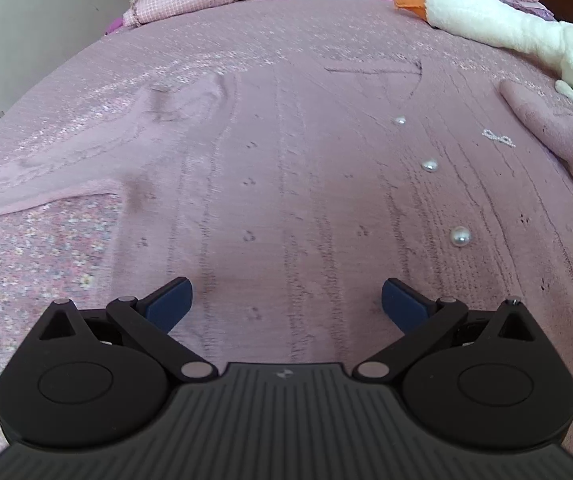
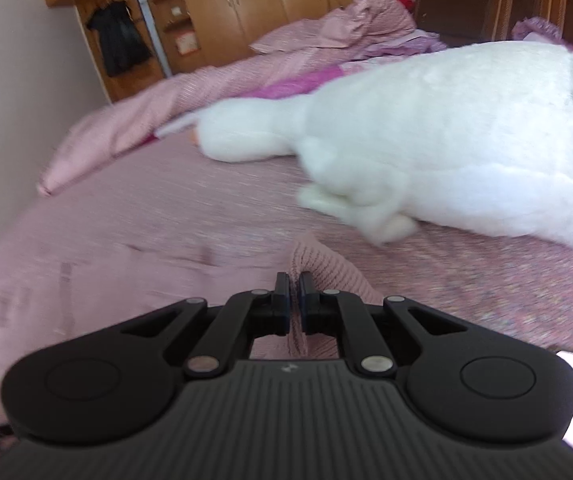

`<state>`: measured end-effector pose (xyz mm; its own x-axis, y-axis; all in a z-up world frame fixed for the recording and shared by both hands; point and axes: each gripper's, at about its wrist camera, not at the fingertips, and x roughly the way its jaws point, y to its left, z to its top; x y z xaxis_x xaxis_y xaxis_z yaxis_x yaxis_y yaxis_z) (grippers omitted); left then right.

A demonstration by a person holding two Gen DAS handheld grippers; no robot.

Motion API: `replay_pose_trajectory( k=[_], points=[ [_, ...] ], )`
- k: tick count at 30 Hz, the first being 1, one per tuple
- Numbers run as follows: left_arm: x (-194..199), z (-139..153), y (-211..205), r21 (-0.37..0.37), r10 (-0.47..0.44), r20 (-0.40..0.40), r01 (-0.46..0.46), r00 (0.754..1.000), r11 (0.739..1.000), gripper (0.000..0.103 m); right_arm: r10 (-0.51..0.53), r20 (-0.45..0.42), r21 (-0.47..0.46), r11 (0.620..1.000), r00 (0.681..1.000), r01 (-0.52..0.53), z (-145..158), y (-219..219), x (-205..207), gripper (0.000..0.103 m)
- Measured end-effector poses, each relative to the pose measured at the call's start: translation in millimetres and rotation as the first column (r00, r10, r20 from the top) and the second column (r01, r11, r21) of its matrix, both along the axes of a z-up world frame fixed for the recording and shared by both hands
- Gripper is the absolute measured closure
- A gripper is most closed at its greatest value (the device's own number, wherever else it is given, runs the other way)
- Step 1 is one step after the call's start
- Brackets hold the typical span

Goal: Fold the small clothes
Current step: 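Grasp the cardigan sleeve cuff with the right gripper, then lift the sleeve and lay it across the cardigan body with the right gripper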

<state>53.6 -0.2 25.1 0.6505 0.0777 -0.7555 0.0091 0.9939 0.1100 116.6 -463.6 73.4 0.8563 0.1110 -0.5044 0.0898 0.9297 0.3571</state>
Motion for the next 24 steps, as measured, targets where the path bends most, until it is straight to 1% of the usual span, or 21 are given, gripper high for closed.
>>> replay_pose_trajectory(
  k=[3,5,11,15,18,21,24],
  points=[
    [-3.3,7.3,9.8,0.006,0.011,0.013,-0.011,1.0,1.0,0.0,0.038,0.03,0.101,0.994,0.999,-0.041,12.6,13.3,-0.1,0.095],
    [-6.3,12.2,17.7,0.008,0.021,0.024,-0.021,1.0,1.0,0.0,0.064,0.051,0.149,0.986,0.997,-0.071,20.7,24.2,0.8,0.095],
    [-12.0,26.6,42.4,0.002,0.057,0.057,-0.057,0.997,0.998,0.0,0.152,0.136,0.243,0.953,0.979,-0.182,52.3,64.2,6.7,0.095],
    [-15.0,32.4,59.3,-0.015,0.087,0.066,-0.086,0.994,0.996,0.0,0.222,0.183,0.276,0.924,0.958,-0.267,73.7,97.0,14.6,0.095],
    [-17.8,35.9,70.8,-0.024,0.107,0.075,-0.106,0.991,0.994,0.0,0.274,0.213,0.278,0.903,0.938,-0.327,88.9,123.6,24.6,0.095],
    [-20.2,38.3,82.8,-0.032,0.126,0.082,-0.124,0.989,0.992,0.0,0.318,0.231,0.307,0.873,0.92,-0.379,98.7,151.0,38.8,0.095],
    [-23.9,39.9,94.7,-0.035,0.146,0.091,-0.144,0.985,0.989,0.0,0.363,0.246,0.315,0.847,0.899,-0.429,104.9,179.5,50.9,0.095]
  ],
)
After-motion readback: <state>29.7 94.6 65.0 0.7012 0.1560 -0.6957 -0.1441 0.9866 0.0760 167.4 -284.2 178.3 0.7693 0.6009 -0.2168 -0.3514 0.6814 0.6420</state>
